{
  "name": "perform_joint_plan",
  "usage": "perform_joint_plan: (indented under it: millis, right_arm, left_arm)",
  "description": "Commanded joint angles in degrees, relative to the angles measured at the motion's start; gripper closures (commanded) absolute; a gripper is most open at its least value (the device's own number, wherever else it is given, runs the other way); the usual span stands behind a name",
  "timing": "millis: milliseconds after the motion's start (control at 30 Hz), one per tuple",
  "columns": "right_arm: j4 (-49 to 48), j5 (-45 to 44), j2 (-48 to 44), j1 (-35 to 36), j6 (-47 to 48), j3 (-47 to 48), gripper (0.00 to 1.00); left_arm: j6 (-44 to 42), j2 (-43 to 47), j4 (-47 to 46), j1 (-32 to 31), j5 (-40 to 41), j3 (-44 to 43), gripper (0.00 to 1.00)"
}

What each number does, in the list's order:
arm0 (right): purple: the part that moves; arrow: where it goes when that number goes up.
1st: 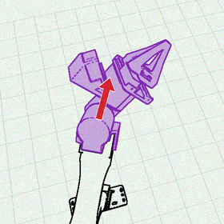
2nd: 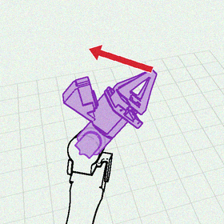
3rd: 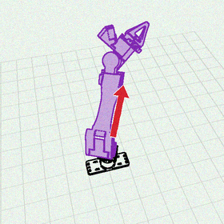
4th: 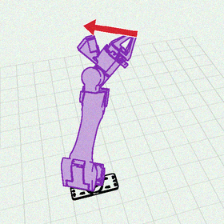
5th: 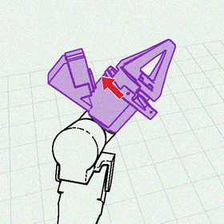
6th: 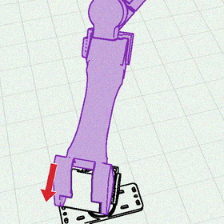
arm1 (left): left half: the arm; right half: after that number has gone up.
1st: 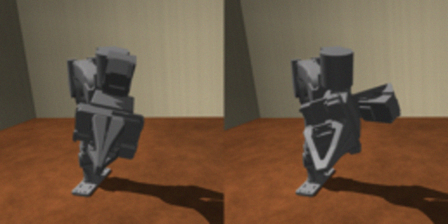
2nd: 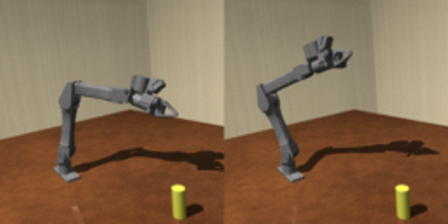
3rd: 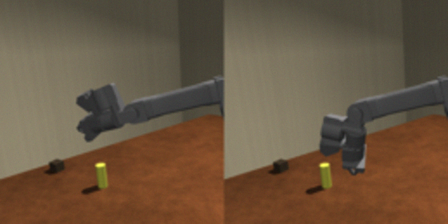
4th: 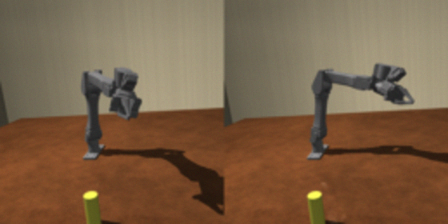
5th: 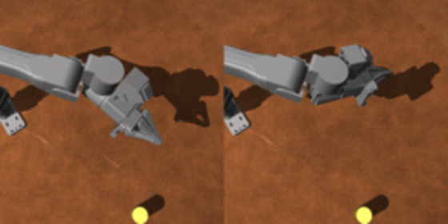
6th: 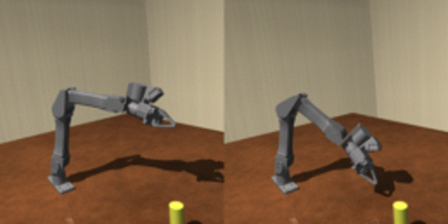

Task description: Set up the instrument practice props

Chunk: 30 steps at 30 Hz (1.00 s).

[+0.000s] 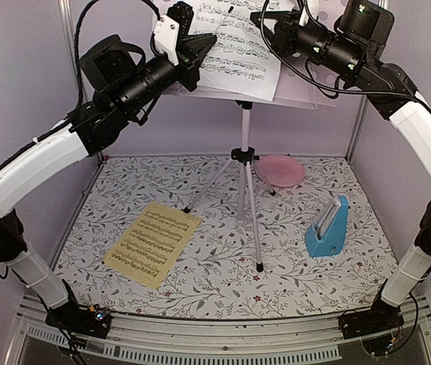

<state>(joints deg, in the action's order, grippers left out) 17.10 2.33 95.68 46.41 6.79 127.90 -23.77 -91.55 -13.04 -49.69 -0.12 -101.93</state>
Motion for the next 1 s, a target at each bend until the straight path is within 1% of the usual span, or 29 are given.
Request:
perform_joint_plan:
  millis: [0,167,600,967]
  right_arm:
    - [-1.81,2.4,1.95,-0.25,2.51,2.48,1.0]
    - [-4.23,3.89,3.1,-0.28,3.33,3.18,1.0]
    - [-5.67,8.91,5.86,-0.27,7.21,4.98,1.0]
    - [-7.38,10.45,7.5,-0.26,9.34,5.35,0.99]
  left_arm:
    - [0.36,0.23,-4.71,0.37,-2.63,0.5,1.0]
    - [0.52,0.14,-4.86,0.39,-2.96,0.78,1.0]
    - [0.87,-0.42,-4.72,0.34,-3.83,0.36,1.0]
    - [1.27,-0.73,-4.74,0.37,-4.15,0.34,1.0]
